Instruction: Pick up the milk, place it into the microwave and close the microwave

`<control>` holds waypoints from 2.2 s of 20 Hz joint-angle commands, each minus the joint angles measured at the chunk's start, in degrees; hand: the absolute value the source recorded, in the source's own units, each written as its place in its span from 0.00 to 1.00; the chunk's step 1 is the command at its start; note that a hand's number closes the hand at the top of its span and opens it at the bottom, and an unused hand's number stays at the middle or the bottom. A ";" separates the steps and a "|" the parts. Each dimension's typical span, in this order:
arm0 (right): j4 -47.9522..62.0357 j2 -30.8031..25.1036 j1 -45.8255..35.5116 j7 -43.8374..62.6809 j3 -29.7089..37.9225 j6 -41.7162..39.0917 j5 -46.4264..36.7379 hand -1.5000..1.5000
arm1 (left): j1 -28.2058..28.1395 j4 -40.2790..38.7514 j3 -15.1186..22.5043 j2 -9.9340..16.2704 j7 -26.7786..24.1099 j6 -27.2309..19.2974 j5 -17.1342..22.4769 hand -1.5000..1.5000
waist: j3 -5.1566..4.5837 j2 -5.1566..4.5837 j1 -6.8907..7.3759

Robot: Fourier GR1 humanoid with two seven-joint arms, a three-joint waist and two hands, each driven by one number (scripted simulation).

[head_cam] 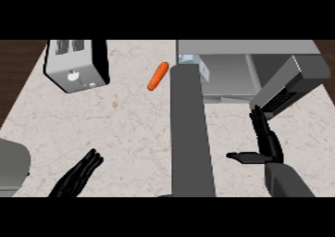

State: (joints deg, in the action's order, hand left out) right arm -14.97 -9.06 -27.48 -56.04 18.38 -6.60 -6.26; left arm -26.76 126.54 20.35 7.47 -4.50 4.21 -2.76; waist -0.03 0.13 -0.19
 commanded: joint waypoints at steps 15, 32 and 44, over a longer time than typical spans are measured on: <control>-22.38 -2.24 26.04 -4.64 -6.05 -14.15 4.47 0.00 | 19.53 -15.81 6.37 -4.44 7.24 3.21 -5.80 1.00 | -0.02 -0.03 -0.93; -46.63 -4.66 41.03 -0.53 -10.97 -18.51 12.99 0.00 | 42.51 -45.35 24.36 -7.47 6.53 -6.91 -7.71 1.00 | -0.01 -0.21 -2.05; -63.83 -8.28 41.47 7.81 -16.22 -21.60 20.95 0.00 | 56.92 -59.12 34.04 -7.47 7.48 -22.78 10.32 1.00 | -0.15 -1.14 -7.93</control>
State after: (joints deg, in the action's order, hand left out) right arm -75.03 -16.39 14.42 -47.06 3.13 -22.52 12.51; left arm 27.45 73.82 50.92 -0.01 3.86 -14.01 4.18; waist -0.24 -0.42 -6.56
